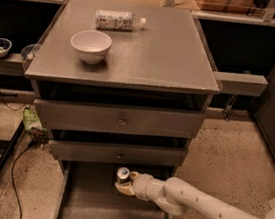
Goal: Place redbull can into bottom drawer
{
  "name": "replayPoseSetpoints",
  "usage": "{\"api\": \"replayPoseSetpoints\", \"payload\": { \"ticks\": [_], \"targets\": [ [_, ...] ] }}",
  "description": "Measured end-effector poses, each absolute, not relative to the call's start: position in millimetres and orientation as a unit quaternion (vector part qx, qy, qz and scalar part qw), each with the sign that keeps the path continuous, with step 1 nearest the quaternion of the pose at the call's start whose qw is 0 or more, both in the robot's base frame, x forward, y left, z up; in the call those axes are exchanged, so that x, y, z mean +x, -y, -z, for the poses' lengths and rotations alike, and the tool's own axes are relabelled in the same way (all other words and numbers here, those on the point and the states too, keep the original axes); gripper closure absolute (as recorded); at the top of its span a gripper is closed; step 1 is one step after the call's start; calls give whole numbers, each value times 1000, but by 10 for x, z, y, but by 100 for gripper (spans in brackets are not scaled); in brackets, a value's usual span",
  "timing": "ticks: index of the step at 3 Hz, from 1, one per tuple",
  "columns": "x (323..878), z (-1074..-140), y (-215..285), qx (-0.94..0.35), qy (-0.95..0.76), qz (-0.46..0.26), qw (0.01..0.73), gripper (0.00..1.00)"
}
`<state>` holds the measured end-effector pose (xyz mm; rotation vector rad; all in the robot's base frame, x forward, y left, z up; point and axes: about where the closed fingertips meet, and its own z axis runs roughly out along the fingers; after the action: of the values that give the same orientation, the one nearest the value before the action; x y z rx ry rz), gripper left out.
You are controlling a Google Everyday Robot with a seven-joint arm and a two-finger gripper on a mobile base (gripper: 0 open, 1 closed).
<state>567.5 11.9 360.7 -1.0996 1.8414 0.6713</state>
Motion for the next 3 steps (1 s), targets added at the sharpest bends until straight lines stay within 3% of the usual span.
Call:
{"api": "replayPoseSetpoints", "payload": {
  "ticks": [2,3],
  "targets": [
    [5730,-3328,-152,-416,-749,-292,425,100],
    [5774,-2751,-201,-390,-764,-319,403,100]
  ]
}}
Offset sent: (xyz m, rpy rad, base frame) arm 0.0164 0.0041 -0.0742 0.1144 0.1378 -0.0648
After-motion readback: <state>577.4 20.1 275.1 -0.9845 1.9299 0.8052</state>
